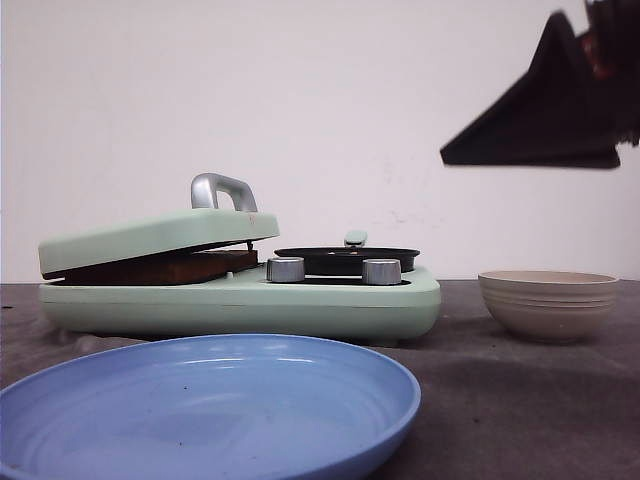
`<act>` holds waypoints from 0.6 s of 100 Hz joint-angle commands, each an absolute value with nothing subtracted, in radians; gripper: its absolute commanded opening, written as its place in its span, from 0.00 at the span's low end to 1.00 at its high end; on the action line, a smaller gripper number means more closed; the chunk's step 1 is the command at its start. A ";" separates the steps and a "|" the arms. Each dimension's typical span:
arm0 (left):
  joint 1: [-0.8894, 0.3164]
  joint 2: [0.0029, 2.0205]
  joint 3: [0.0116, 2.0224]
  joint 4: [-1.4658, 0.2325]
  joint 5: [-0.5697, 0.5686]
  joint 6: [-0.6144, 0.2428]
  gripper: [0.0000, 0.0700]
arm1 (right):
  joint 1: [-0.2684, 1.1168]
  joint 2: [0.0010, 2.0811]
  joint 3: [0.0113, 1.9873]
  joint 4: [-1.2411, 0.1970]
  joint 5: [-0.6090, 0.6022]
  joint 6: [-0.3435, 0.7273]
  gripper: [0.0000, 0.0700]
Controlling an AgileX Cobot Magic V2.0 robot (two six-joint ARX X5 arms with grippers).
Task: Make breakfast with bread and shrimp
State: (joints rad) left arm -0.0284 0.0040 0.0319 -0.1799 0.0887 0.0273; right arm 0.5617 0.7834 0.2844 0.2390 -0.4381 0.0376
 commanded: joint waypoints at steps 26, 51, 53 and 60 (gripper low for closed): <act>-0.027 0.003 0.014 -0.184 0.098 0.034 0.01 | 0.538 0.530 0.286 -0.015 0.105 -0.163 0.00; -0.027 0.003 0.014 -0.184 0.097 0.034 0.01 | 0.374 0.284 0.212 -0.137 0.134 -0.196 0.00; -0.027 0.003 0.014 -0.184 0.098 0.034 0.01 | 0.362 0.263 0.202 -0.136 0.133 -0.195 0.00; -0.027 0.003 0.014 -0.184 0.098 0.034 0.01 | 0.327 0.186 0.163 -0.136 0.133 -0.194 0.00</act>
State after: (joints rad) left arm -0.0284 0.0040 0.0319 -0.1802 0.0887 0.0273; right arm 0.3454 0.2417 0.1879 -0.1440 0.1326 -0.1833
